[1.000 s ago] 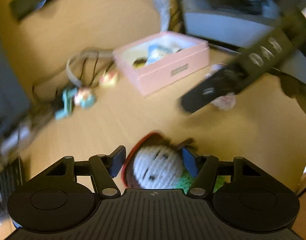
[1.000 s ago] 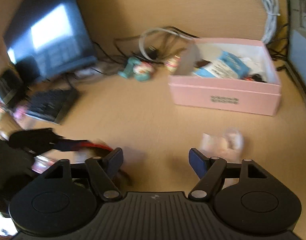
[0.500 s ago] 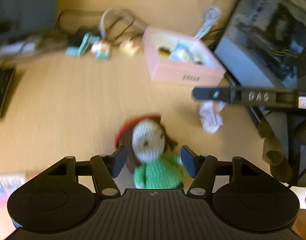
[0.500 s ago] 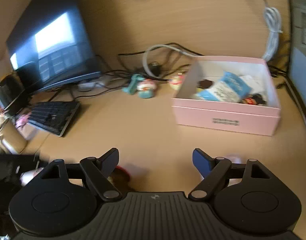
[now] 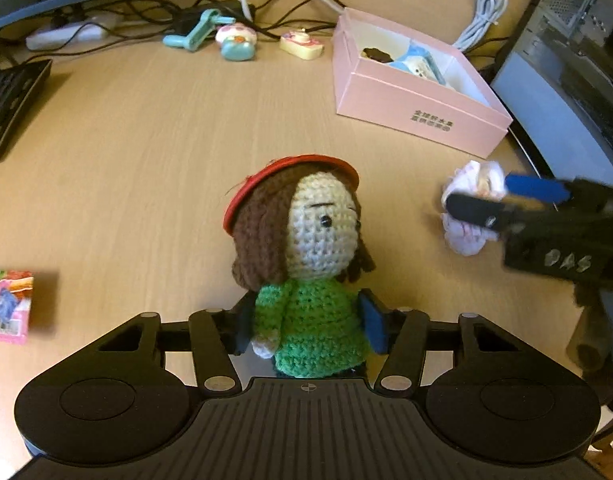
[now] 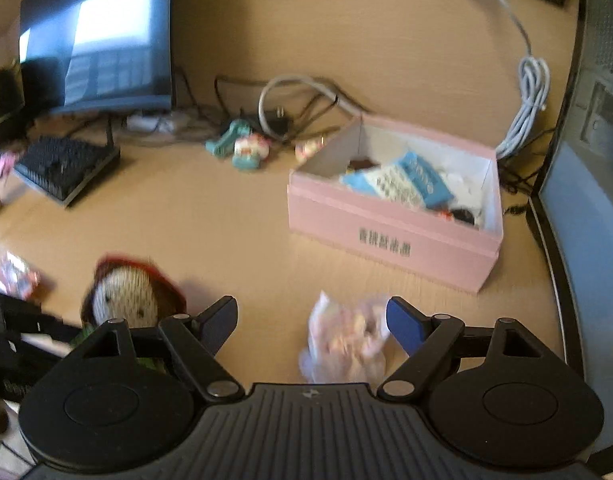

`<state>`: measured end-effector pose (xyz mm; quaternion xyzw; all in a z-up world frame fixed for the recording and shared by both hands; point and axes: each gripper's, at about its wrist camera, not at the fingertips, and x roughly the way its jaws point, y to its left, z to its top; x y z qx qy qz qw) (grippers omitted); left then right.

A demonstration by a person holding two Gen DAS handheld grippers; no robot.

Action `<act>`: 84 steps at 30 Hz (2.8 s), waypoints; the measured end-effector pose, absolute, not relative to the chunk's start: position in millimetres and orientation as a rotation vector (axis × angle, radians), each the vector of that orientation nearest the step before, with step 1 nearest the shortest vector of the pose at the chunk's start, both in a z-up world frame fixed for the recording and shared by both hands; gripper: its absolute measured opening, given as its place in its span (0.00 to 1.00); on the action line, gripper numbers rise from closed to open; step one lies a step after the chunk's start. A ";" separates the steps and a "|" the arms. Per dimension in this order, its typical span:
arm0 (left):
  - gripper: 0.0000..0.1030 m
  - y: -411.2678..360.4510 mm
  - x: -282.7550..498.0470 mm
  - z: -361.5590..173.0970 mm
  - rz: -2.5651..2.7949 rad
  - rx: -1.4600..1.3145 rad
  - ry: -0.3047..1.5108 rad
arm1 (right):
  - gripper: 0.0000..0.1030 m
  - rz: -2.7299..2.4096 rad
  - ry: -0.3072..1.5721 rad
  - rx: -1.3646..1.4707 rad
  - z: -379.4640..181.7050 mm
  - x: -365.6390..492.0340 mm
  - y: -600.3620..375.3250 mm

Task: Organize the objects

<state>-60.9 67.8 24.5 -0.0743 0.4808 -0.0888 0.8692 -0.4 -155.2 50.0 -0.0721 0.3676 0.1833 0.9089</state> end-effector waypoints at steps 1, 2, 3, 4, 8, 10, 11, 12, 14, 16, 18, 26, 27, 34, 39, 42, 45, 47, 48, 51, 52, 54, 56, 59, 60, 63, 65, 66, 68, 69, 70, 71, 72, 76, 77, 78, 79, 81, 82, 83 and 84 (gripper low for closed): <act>0.55 66.6 -60.8 24.5 -0.184 -0.155 0.999 | 0.80 0.371 0.773 -0.148 44.3 0.6 -156.6; 0.54 66.6 -60.4 24.6 -0.182 -0.155 0.990 | 0.80 0.367 0.785 -0.146 40.0 1.3 -158.0; 0.53 67.5 -60.3 26.2 -0.179 -0.157 0.985 | 0.80 0.363 0.796 -0.140 35.5 2.4 -158.5; 0.51 68.9 -60.0 27.4 -0.176 -0.159 0.980 | 0.80 0.359 0.800 -0.137 32.7 3.0 -157.9; 0.49 74.5 -59.4 34.0 -0.201 -0.160 0.976 | 0.53 0.350 0.791 -0.176 26.6 4.5 -153.1; 0.49 76.0 -59.2 38.6 -0.240 -0.146 0.971 | 0.37 0.348 0.815 -0.189 23.9 8.0 -151.7; 0.48 76.7 -59.4 40.8 -0.261 -0.139 0.973 | 0.26 0.342 0.823 -0.187 23.4 8.8 -152.5; 0.48 77.5 -58.8 43.2 -0.289 -0.132 0.976 | 0.24 0.333 0.827 -0.183 23.8 9.0 -153.0; 0.47 79.7 -59.4 50.0 -0.332 -0.114 0.970 | 0.18 0.330 0.824 -0.164 28.1 6.3 -154.7; 0.45 80.1 -57.9 60.8 -0.377 -0.086 0.943 | 0.17 0.329 0.811 -0.145 37.7 -0.1 -157.4; 0.42 81.9 -53.6 73.3 -0.414 -0.070 0.903 | 0.17 0.318 0.783 -0.129 50.2 -8.6 -159.9; 0.38 67.0 2.0 129.1 -0.511 -0.041 0.722 | 0.17 0.230 0.685 -0.054 94.2 -35.5 -177.2; 0.38 63.7 9.3 136.8 -0.518 -0.036 0.694 | 0.17 0.217 0.679 -0.054 96.8 -38.5 -180.5; 0.38 22.9 79.4 202.1 -0.583 0.017 0.467 | 0.17 0.138 0.684 -0.008 99.1 -51.2 -201.8; 0.39 -15.3 140.9 234.8 -0.582 -0.075 0.368 | 0.17 0.148 0.674 -0.012 94.9 -54.0 -202.5; 0.38 -35.3 157.7 246.9 -0.596 -0.043 0.300 | 0.17 0.152 0.675 -0.009 91.2 -55.8 -206.4; 0.35 -52.7 167.6 239.5 -0.554 0.072 0.342 | 0.17 0.148 0.681 0.010 86.3 -55.2 -212.5; 0.28 -48.8 170.2 228.6 -0.528 0.054 0.366 | 0.17 0.144 0.684 0.023 82.5 -53.3 -215.8; 0.28 -41.5 166.4 222.6 -0.510 0.027 0.373 | 0.17 0.144 0.684 0.029 81.4 -52.1 -216.5; 0.28 -17.5 150.1 205.5 -0.492 -0.039 0.446 | 0.17 0.150 0.670 0.036 81.6 -47.0 -217.9; 0.28 -11.4 143.5 200.1 -0.492 -0.045 0.474 | 0.17 0.152 0.668 0.039 82.5 -44.4 -218.8; 0.28 5.9 120.0 182.7 -0.489 -0.038 0.540 | 0.17 0.156 0.660 0.045 85.7 -35.6 -220.4; 0.28 21.9 97.2 165.0 -0.487 -0.041 0.605 | 0.17 0.159 0.653 0.060 91.8 -23.7 -222.4; 0.28 48.6 51.6 137.7 -0.477 -0.068 0.692 | 0.17 0.170 0.653 0.110 104.0 9.9 -228.9; 0.28 58.1 34.4 130.3 -0.472 -0.068 0.699 | 0.17 0.169 0.650 0.130 107.2 25.0 -231.5; 0.28 86.2 -7.0 108.2 -0.391 -0.065 0.732 | 0.17 0.161 0.672 0.201 110.2 73.6 -237.7; 0.28 105.4 -24.3 96.1 -0.360 -0.100 0.763 | 0.17 0.161 0.715 0.240 108.1 105.9 -238.7; 0.28 114.1 -31.5 90.8 -0.331 -0.109 0.774 | 0.17 0.150 0.738 0.242 105.4 122.1 -236.6; 0.28 131.9 -45.9 84.8 -0.250 -0.117 0.775 | 0.17 0.116 0.792 0.219 95.9 149.3 -229.0; 0.28 142.9 -54.1 83.9 -0.206 -0.136 0.775 | 0.17 0.100 0.824 0.202 89.2 160.9 -224.3; 0.28 152.6 -60.5 82.4 -0.168 -0.160 0.777 | 0.17 0.084 0.857 0.176 81.6 172.1 -218.6; 0.28 164.4 -67.2 82.3 -0.123 -0.186 0.778 | 0.17 0.070 0.893 0.139 74.0 182.1 -212.0; 0.28 176.2 -74.7 81.0 -0.069 -0.212 0.776 | 0.17 0.050 0.930 0.095 65.8 191.1 -204.8; 0.27 226.8 -110.3 79.6 0.245 -0.322 0.740 | 0.23 0.019 0.995 -0.004 46.4 207.1 -188.8; 0.24 237.7 -119.4 78.1 0.318 -0.367 0.735 | 0.30 0.009 0.986 -0.008 48.9 204.8 -187.0; 0.24 251.5 -130.7 75.5 0.374 -0.429 0.725 | 0.34 0.006 0.968 0.002 53.5 199.9 -186.2; 0.24 262.3 -139.6 72.5 0.408 -0.488 0.715 | 0.43 0.010 0.939 0.018 60.0 192.1 -185.8; 0.24 275.8 -147.3 66.9 0.461 -0.563 0.722 | 0.63 0.046 0.854 0.041 76.9 168.2 -182.6; 0.24 280.4 -147.9 64.1 0.487 -0.586 0.728 | 0.68 0.057 0.816 0.036 84.2 158.0 -179.6; 0.24 283.1 -145.7 61.1 0.497 -0.597 0.737 | 0.70 0.071 0.775 0.015 91.0 144.1 -174.0; 0.24 285.1 -139.1 57.6 0.505 -0.601 0.758 | 0.70 0.083 0.751 -0.006 94.9 134.2 -168.9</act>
